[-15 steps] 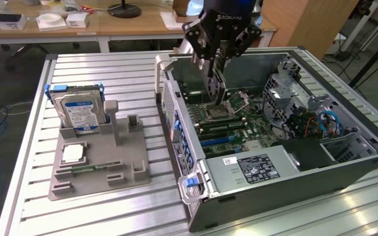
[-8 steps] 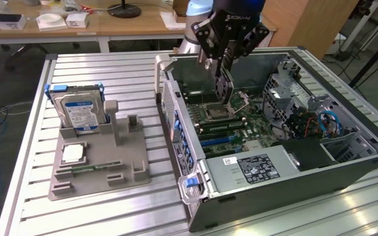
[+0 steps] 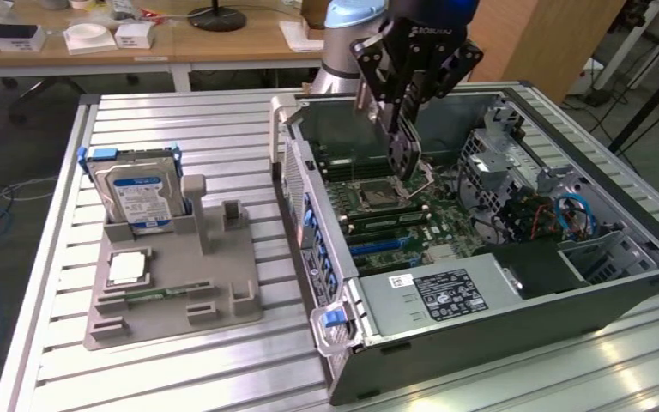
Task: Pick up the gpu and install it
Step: 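Pick up the gpu and move the gpu toward the slot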
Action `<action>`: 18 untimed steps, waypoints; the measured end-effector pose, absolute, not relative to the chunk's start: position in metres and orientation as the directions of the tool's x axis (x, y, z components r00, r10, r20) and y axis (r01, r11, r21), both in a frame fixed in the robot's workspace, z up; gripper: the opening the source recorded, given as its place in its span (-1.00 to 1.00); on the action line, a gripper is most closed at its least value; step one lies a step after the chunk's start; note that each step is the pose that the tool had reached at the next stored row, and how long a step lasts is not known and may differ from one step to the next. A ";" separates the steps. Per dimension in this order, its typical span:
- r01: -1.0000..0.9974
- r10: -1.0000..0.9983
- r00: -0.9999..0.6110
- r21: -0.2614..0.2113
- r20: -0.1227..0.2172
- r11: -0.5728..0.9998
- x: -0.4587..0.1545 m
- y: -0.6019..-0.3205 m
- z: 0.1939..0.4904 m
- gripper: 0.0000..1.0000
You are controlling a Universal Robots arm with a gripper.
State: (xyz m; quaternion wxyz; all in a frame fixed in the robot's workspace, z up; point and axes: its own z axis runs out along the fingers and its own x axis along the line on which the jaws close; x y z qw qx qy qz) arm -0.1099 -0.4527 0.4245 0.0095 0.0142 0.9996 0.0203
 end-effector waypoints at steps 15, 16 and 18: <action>0.022 0.023 -1.000 0.041 -0.018 0.999 -0.082 -0.453 0.425 -0.48; 0.022 0.023 -1.000 0.041 -0.019 0.999 -0.080 -0.453 0.425 -0.48; 0.021 0.022 -1.000 0.041 -0.019 0.999 -0.075 -0.453 0.425 -0.48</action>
